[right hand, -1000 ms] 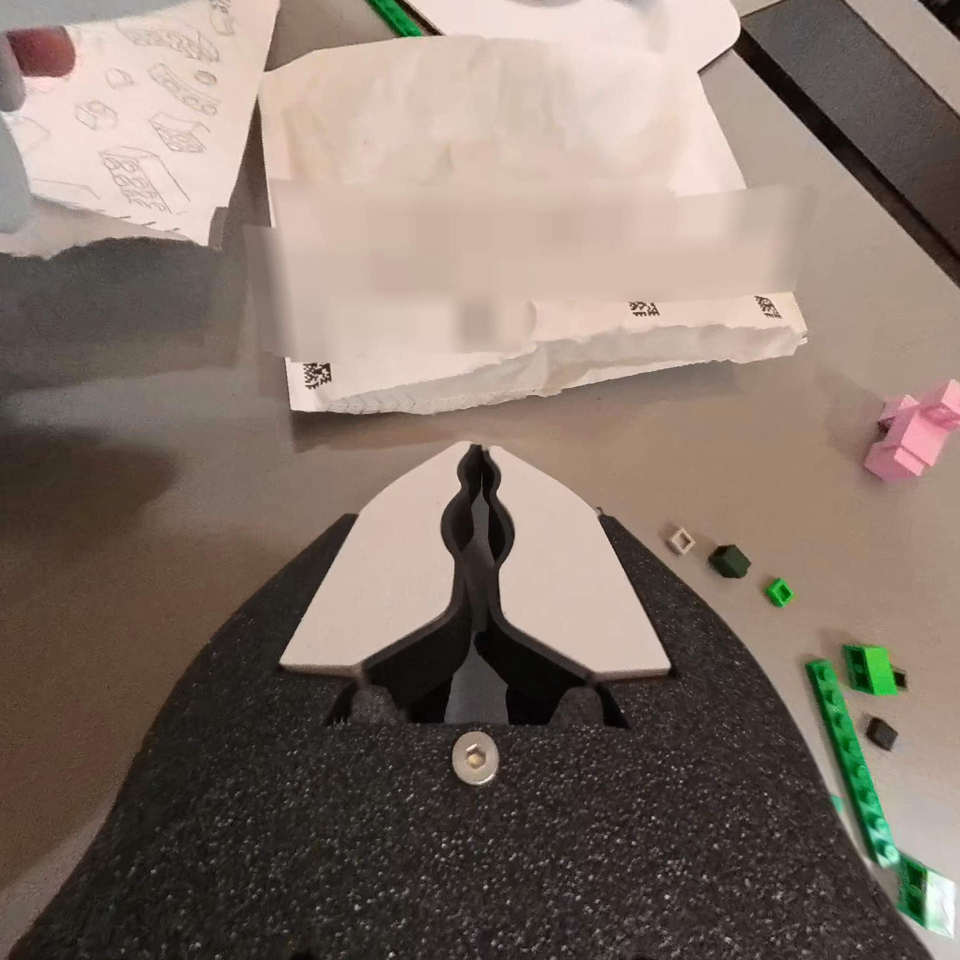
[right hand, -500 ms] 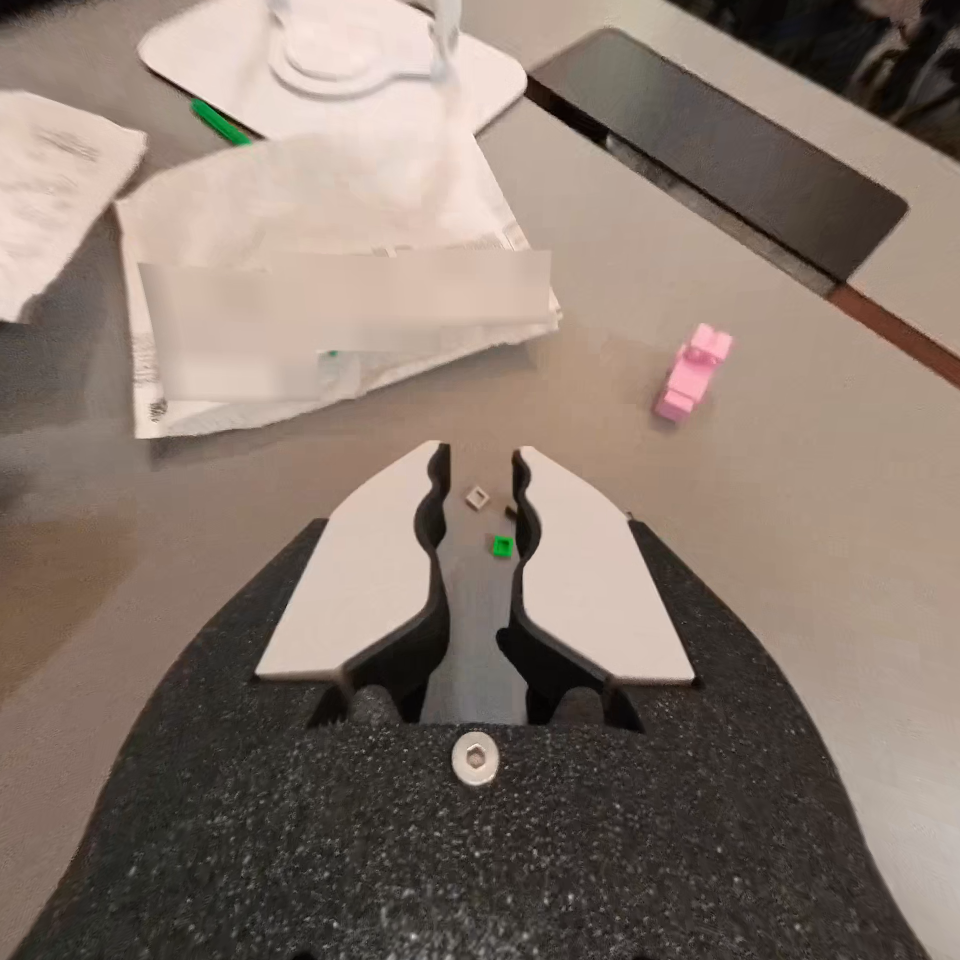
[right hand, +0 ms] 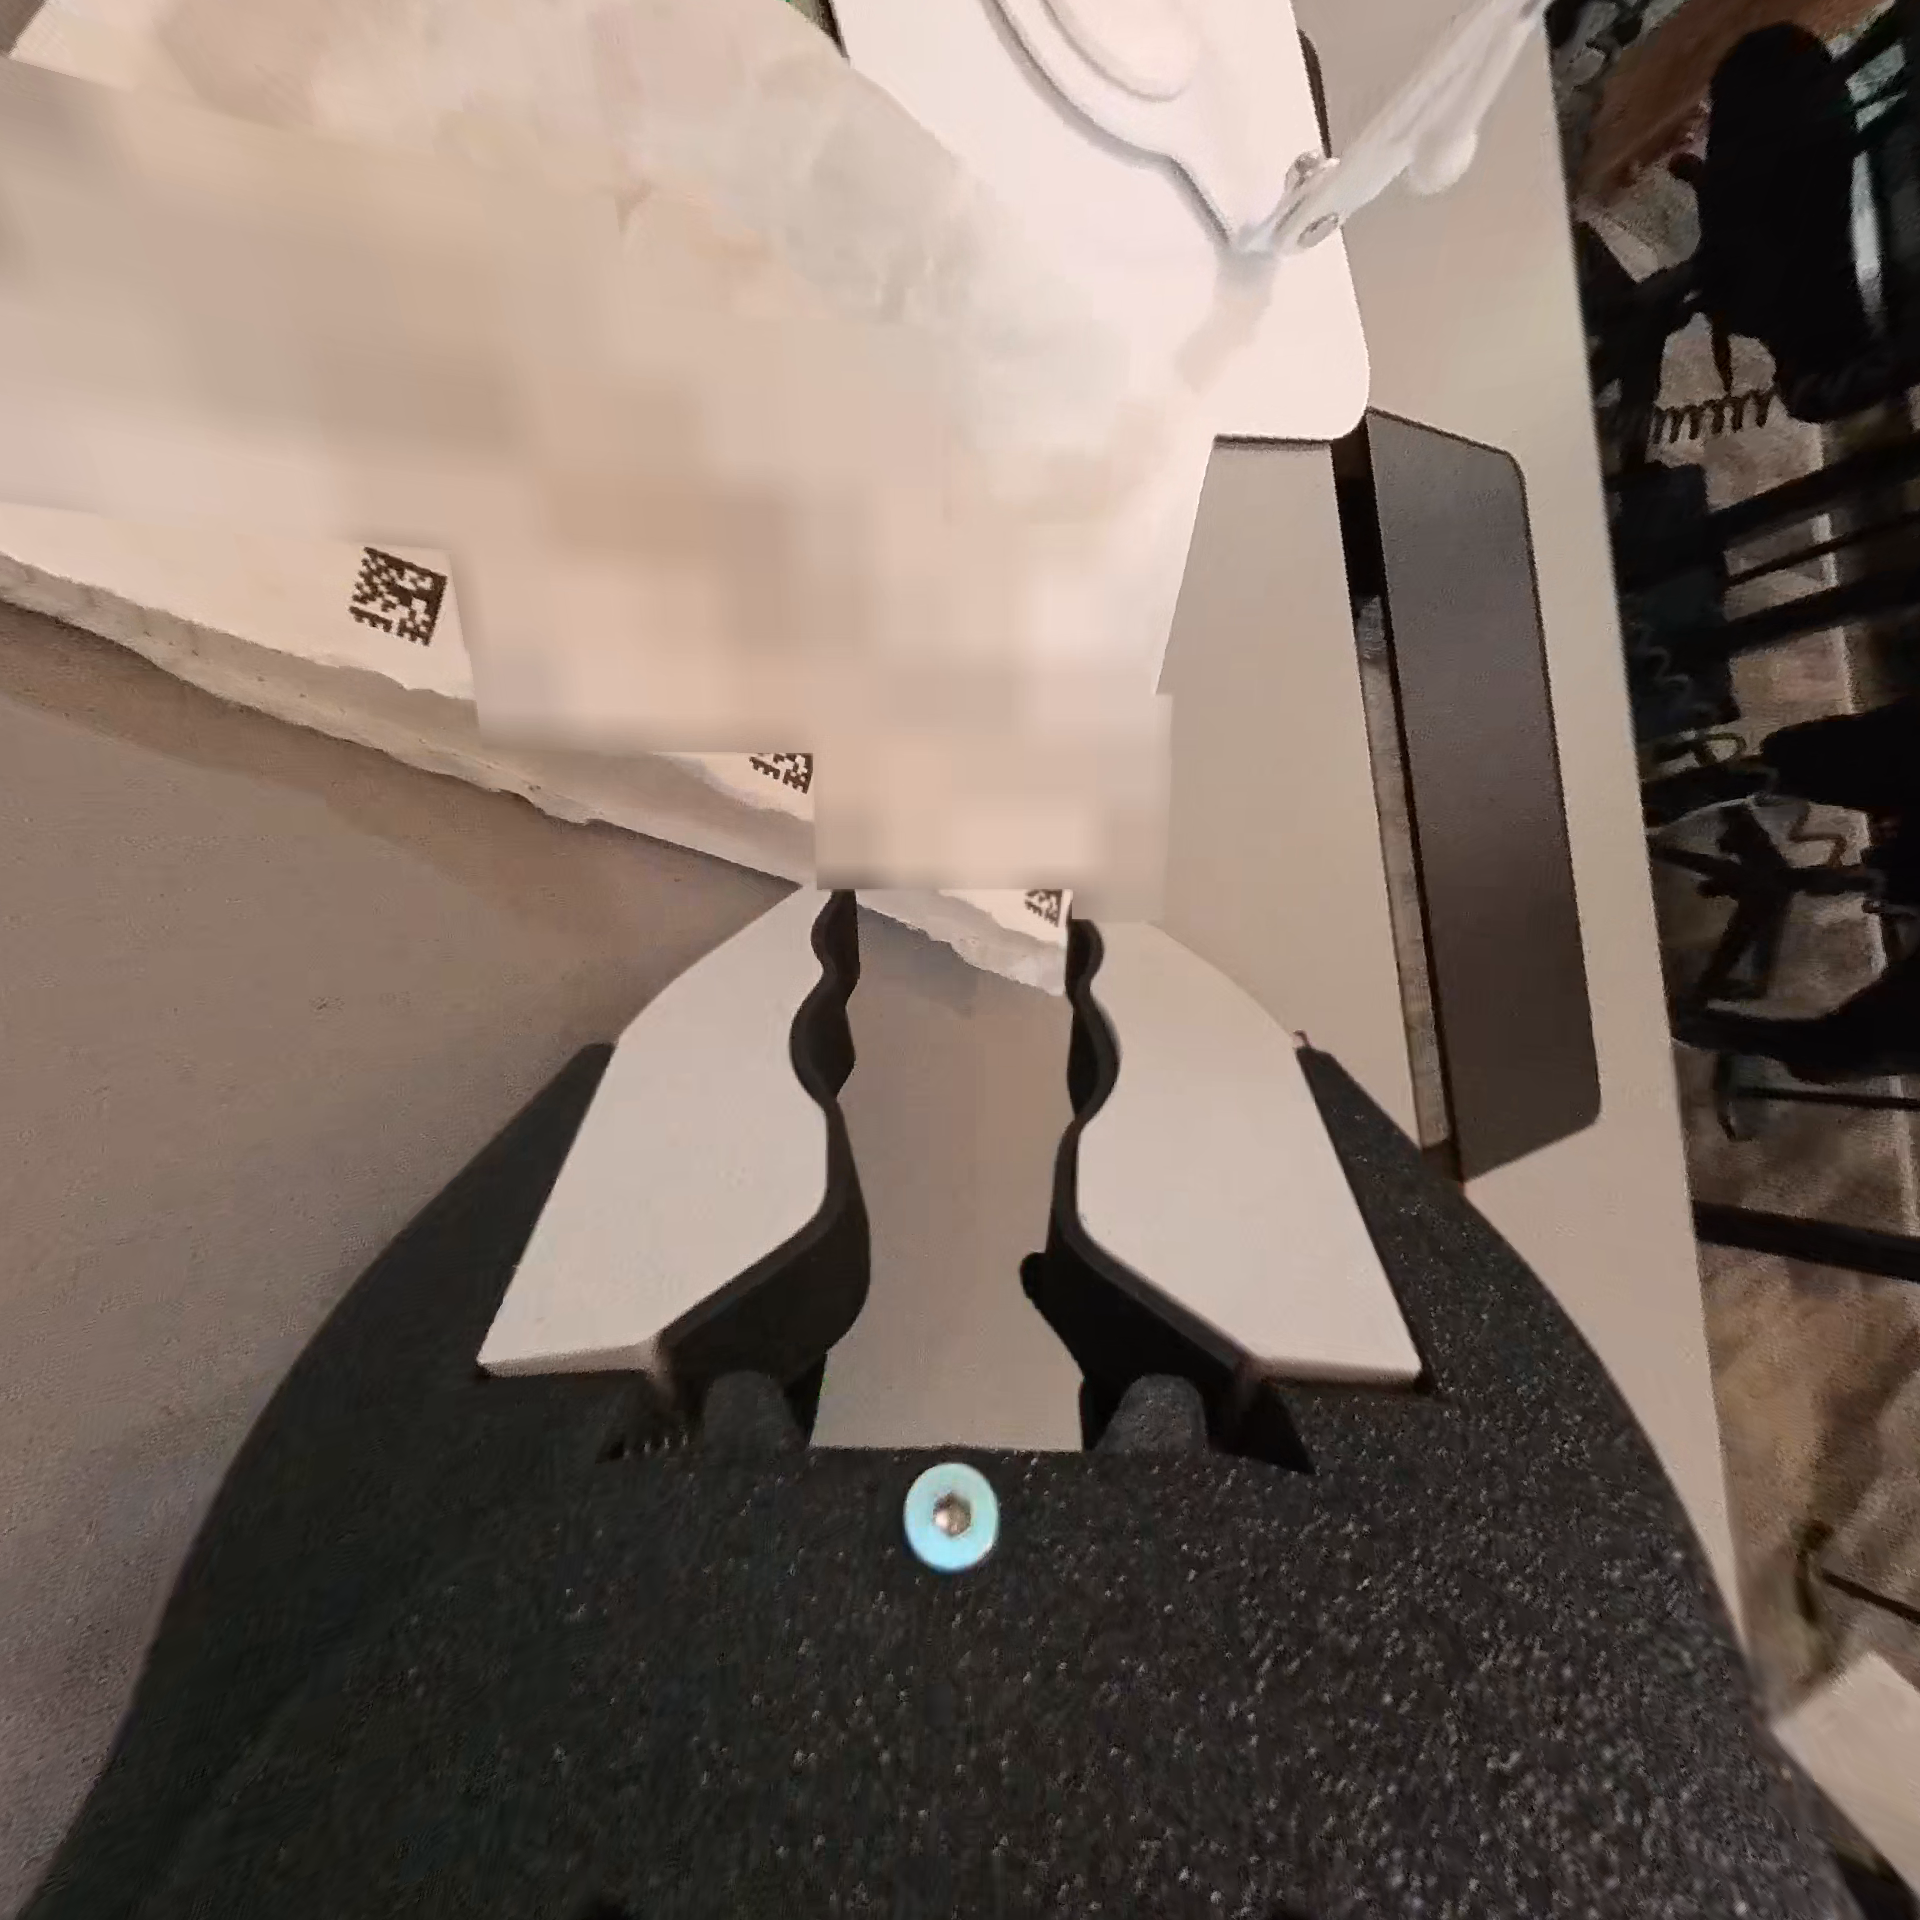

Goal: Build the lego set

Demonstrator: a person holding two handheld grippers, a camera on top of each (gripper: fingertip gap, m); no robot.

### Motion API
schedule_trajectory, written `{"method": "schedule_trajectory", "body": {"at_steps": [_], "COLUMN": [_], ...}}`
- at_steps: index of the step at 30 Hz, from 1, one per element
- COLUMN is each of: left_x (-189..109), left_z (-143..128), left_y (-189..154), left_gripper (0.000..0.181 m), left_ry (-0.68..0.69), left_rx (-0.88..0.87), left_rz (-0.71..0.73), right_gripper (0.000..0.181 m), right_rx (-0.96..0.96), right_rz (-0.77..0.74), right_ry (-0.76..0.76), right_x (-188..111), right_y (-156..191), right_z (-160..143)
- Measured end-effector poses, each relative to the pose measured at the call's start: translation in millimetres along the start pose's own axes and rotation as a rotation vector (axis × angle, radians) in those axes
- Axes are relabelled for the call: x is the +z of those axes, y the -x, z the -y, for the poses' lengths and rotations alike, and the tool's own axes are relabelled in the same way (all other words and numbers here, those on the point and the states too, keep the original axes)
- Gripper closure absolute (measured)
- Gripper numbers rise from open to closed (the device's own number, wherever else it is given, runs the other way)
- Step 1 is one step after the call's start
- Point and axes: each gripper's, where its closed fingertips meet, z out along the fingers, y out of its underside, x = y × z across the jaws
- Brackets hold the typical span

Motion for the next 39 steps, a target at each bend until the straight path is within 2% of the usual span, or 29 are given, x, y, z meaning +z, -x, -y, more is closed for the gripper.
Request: {"method": "schedule_trajectory", "body": {"at_steps": [4,7,10,16,23,24,27,32,39], "left_x": [13.9,29.6,40.3,58.9,71.6,71.2,66.4,64.1,64.4], "left_z": [-21.4,-32.7,-36.4,-44.8,-67.0,-68.2,-64.3,-60.4,-52.7], "left_y": [-22.4,-39.8,-48.2,-46.1,-36.8,-32.5,-22.3,-20.2,-17.6], "left_gripper": [0.152,0.145,0.142,0.133,0.124,0.126,0.147,0.181,0.181], "left_ry": [0.106,0.157,0.17,0.218,0.345,0.359,0.367,0.384,0.364], "left_rx": [0.033,0.065,0.062,0.107,0.292,0.335,0.435,0.452,0.309], "left_rz": [-0.048,-0.073,-0.072,0.015,0.153,0.19,0.286,0.285,0.218], "right_gripper": [0.141,0.147,0.177,0.181,0.181,0.181,0.181,0.17,0.142], "right_rx": [-0.061,-0.127,-0.177,-0.024,0.211,0.236,0.264,0.257,0.328], "right_rz": [0.042,0.031,-0.024,-0.056,-0.042,-0.03,-0.02,-0.029,-0.095], "right_ry": [-0.04,-0.111,-0.082,-0.109,-0.129,-0.144,-0.184,-0.226,-0.239], "right_x": [6.3,8.3,13.7,-2.0,-27.0,-31.1,-39.1,-43.5,-49.4], "right_y": [2.7,3.2,0.2,6.7,28.8,32.0,36.0,42.2,39.0], "right_z": [4.0,17.0,19.4,36.5,47.3,49.4,51.2,45.6,25.7]}}
